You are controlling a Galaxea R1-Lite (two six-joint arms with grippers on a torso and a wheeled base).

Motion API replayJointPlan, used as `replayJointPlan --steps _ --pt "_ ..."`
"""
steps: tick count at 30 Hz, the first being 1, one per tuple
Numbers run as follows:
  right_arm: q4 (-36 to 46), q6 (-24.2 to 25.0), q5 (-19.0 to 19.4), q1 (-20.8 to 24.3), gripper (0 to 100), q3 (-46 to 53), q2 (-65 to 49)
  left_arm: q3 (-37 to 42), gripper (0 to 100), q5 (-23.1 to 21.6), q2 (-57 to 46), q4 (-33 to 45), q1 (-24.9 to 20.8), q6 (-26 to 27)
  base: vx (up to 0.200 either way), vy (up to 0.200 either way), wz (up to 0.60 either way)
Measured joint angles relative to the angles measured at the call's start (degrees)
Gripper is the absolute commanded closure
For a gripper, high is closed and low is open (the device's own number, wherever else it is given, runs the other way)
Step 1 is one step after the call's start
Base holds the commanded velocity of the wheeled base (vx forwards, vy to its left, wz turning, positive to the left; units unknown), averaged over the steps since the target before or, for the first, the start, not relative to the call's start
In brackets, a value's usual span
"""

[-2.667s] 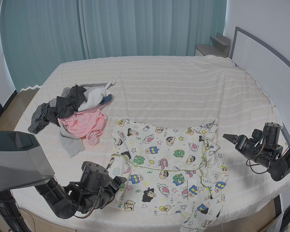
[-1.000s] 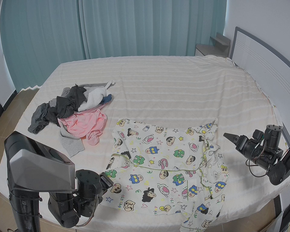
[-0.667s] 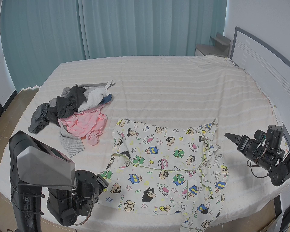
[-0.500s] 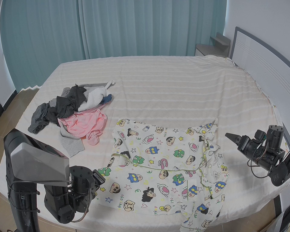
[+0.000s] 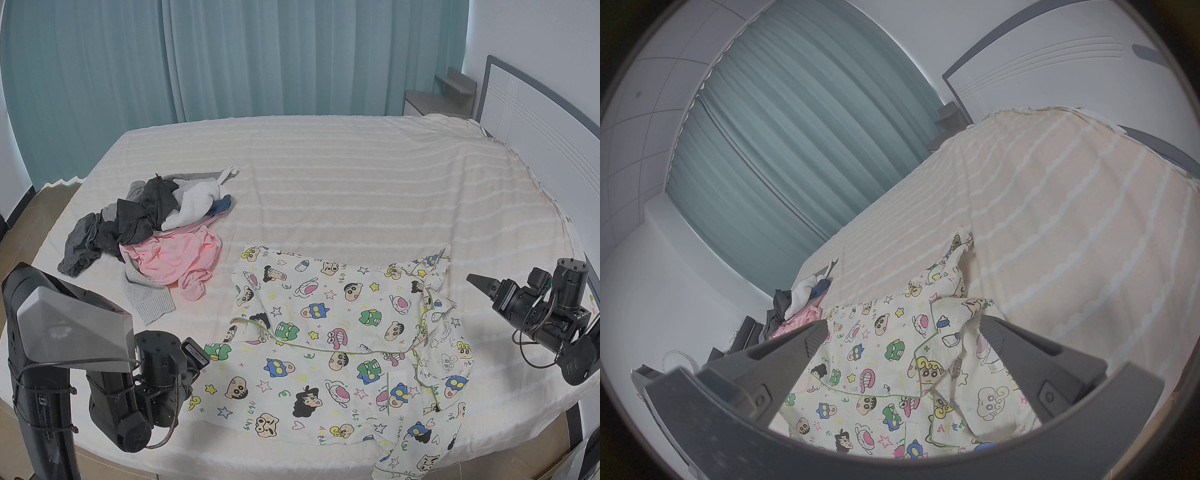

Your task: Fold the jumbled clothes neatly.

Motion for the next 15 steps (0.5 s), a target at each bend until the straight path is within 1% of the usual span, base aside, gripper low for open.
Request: replayJointPlan --steps 5,15 --pt "0.2 -0.2 -0.06 -0.41 0 0.06 -0.05 -0.57 100 -0.59 1.41 0.0 1.83 0.16 0.0 0.0 0.0" --pt "0.24 -0.5 -0.04 -0.63 0 1.18 -0.1 -0.88 100 -1.45 2.27 0.0 3.21 0.16 0.0 0.0 0.0"
